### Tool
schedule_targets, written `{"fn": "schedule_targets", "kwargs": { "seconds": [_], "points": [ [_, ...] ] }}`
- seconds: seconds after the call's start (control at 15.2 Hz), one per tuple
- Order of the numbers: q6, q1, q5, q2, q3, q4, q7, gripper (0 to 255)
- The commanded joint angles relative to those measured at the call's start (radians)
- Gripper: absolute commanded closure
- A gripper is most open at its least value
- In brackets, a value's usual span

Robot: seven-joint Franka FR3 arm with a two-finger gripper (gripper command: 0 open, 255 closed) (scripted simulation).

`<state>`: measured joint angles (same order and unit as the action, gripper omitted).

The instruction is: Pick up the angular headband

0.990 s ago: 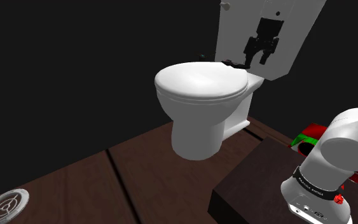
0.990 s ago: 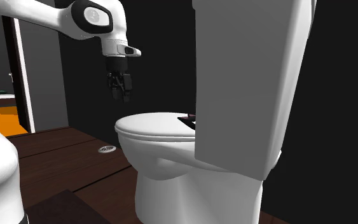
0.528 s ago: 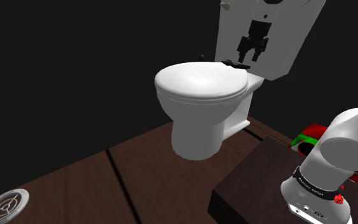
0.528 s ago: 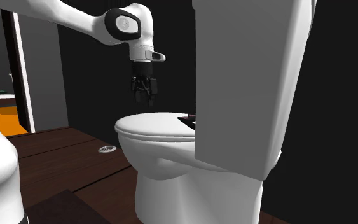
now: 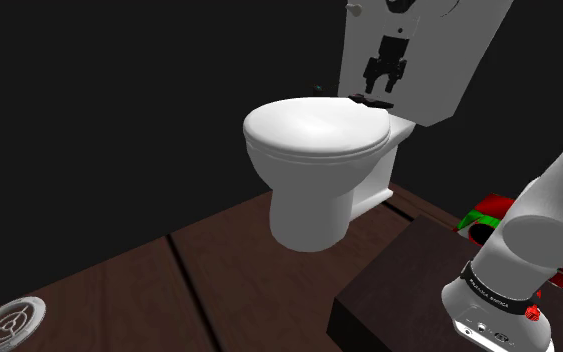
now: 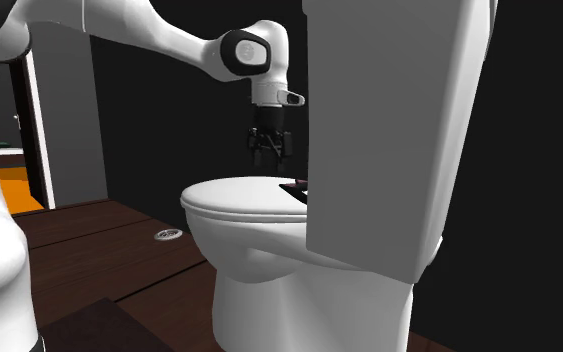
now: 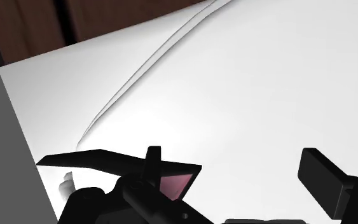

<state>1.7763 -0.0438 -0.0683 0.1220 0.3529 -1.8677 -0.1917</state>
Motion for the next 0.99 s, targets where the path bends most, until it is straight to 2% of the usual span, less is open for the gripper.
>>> {"fn": "schedule_targets", "kwargs": {
  "seconds": [0.0,0.26,0.73,0.86,0.92],
  "points": [
    [-0.011,-0.010,-0.033,-0.085,0.023,0.083,-0.040,0],
    [-0.043,-0.043,-0.097,-0.237,0.051,0.240,-0.103,0],
    [0.058,-0.041,-0.101,-0.238,0.047,0.139,-0.115,0],
    [0.058,-0.041,-0.101,-0.238,0.047,0.139,-0.115,0],
    [0.059,-0.041,-0.100,-0.237,0.047,0.137,-0.114,255]
  ]
}}
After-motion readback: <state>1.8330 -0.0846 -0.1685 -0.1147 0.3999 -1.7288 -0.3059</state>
